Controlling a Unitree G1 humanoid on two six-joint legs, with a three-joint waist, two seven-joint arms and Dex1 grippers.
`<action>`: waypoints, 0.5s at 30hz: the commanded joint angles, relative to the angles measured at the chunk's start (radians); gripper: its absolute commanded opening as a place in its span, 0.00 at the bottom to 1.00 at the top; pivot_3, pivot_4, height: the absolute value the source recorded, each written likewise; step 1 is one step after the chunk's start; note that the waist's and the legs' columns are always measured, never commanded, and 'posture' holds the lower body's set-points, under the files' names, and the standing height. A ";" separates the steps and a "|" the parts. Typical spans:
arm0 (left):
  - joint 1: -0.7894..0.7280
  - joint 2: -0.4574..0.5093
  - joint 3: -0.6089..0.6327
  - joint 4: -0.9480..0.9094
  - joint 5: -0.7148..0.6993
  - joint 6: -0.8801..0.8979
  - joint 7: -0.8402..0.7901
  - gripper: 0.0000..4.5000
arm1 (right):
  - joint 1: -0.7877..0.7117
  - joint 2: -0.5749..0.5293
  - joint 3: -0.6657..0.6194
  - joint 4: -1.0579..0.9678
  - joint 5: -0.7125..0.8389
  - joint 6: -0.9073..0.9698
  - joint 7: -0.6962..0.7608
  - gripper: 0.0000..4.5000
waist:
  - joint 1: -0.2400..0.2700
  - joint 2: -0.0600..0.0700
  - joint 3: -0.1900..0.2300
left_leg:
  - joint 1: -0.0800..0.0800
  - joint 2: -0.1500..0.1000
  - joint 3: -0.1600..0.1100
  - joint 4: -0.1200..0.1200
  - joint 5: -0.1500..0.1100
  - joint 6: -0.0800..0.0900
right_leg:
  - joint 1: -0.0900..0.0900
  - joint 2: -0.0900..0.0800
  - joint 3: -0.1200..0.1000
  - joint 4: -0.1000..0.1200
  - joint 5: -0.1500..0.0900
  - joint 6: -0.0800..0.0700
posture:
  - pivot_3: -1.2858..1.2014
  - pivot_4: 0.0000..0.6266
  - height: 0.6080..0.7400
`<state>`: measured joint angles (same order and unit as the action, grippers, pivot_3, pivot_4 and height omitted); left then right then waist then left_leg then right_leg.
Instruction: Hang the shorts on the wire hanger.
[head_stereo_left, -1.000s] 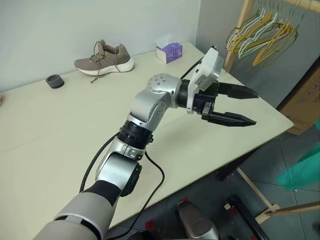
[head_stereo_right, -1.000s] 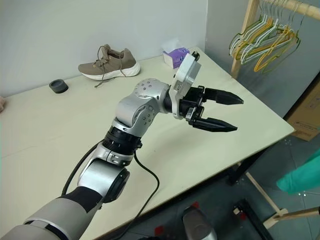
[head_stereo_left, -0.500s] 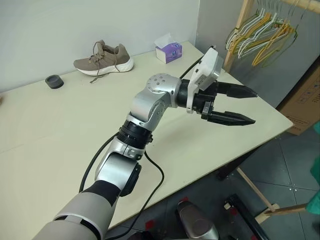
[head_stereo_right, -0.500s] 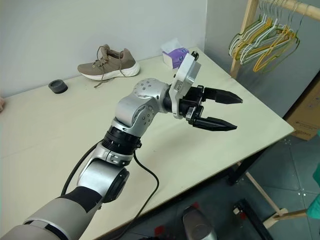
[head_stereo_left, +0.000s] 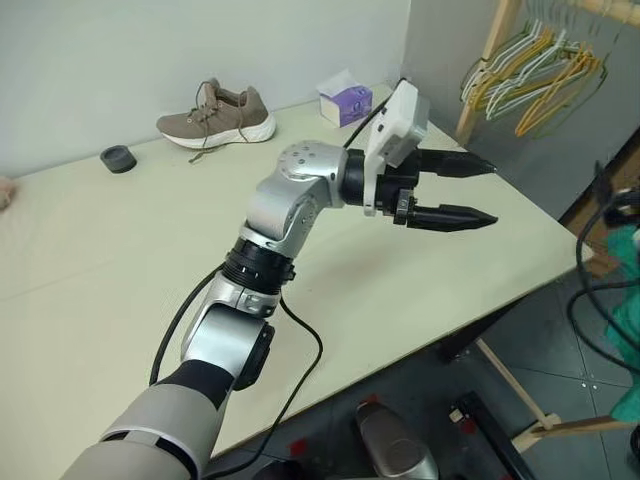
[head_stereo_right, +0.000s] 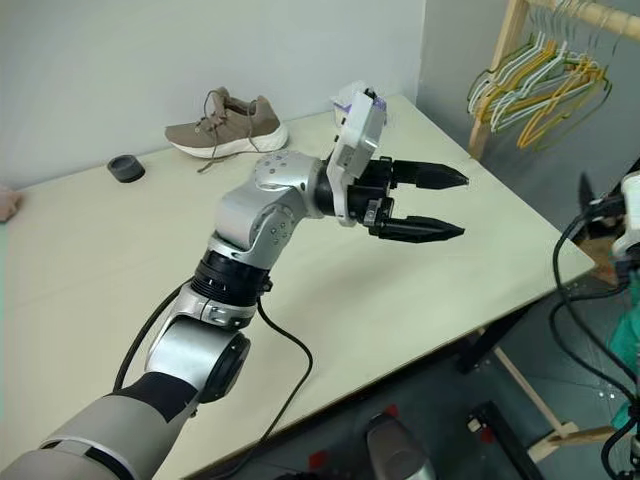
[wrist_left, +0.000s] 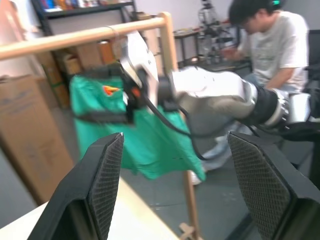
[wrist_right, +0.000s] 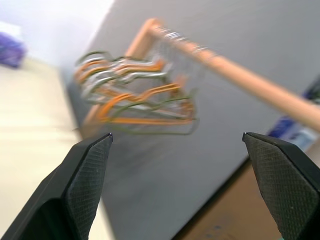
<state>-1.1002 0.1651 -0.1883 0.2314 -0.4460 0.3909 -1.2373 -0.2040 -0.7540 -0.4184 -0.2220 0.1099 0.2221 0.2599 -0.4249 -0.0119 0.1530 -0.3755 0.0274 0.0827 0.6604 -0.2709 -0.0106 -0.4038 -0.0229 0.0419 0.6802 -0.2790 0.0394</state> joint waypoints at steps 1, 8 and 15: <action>0.005 0.009 0.022 -0.053 -0.010 0.010 0.027 0.78 | 0.007 0.011 0.030 -0.024 0.002 -0.042 0.044 0.99 | 0.014 0.000 0.000 | 0.000 0.000 0.000 0.001 0.000 0.000 | 0.000 0.000 0.000 0.000 0.000 0.000 | 0.39 0.14 1.00; 0.034 0.040 0.036 -0.103 0.009 0.017 0.104 0.78 | 0.009 0.066 0.168 0.005 -0.003 -0.129 0.152 0.99 | 0.065 0.000 0.000 | 0.001 0.000 0.000 0.001 0.000 0.001 | 0.000 0.000 0.000 0.001 0.000 0.000 | 0.42 0.13 1.00; 0.215 0.161 0.074 -0.195 0.236 -0.044 0.428 0.78 | -0.046 0.186 0.315 0.051 0.019 -0.159 0.228 0.99 | 0.118 0.000 -0.003 | 0.002 0.001 0.000 0.003 0.000 0.001 | 0.000 0.001 0.001 0.003 0.002 -0.001 | 0.45 0.13 1.00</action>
<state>-0.9124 0.2972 -0.1582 0.0700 -0.2789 0.3716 -0.8969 -0.2252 -0.5775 -0.1185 -0.1570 0.1069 0.0914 0.4759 -0.3065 -0.0122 0.1500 -0.3708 0.0289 0.0825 0.6632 -0.2711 -0.0100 -0.4039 -0.0221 0.0431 0.6834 -0.2766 0.0385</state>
